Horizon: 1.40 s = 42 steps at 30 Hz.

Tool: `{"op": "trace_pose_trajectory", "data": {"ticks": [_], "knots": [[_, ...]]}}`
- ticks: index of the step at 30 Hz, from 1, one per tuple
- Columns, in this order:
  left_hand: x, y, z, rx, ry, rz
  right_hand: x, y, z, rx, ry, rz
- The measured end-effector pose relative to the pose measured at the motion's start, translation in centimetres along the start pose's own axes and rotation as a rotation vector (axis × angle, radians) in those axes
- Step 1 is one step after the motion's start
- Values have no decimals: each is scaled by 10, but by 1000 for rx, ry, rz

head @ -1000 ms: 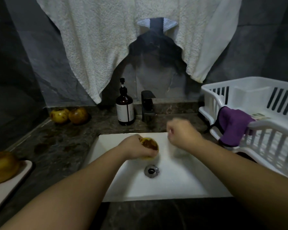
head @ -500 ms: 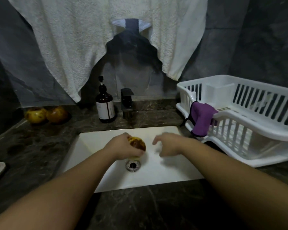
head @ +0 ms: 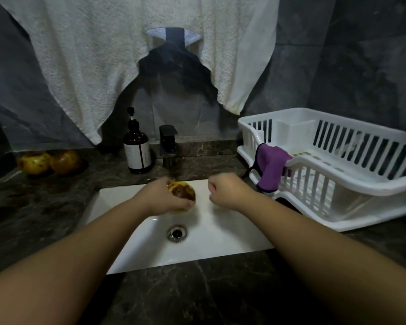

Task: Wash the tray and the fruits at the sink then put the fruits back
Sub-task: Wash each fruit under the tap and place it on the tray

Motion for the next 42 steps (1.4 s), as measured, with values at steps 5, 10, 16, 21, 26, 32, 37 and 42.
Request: {"op": "trace_pose_trajectory", "data": {"ticks": [5,10,16,21,26,32,37,42], "knots": [[-13,-4,-4,8,-40,-14,-21,-41,-26,467,-68,-220],[-47,15,0,-74,-106,-253,1,90,-10,-125,13,-65],[-80,16,-6,-110,-101,-592,-54,159,-23,-86,-441,-353],[-85,5,-13,-61,-65,-789,-77,143,-38,125,-547,-430],[-85,3,-12,41,-44,-969,-74,172,-29,-218,-425,-302],[-69,2,-16,142,4,-1156,-7,167,-20,-503,-59,116],[-25,-6,-23,159,133,-1279,35,84,1,-463,14,746],[16,-27,-31,158,238,-1483,58,10,11,-418,82,894]]}}
Point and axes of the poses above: each hand's wrist, its own z-axis towards the middle knuckle, its own y-axis out of the back of the hand, x = y × z, the point moved 10 cm from there along z, towards the middle knuckle, and after that the axes turned 3 degrees about z, right-handed, at the moved point
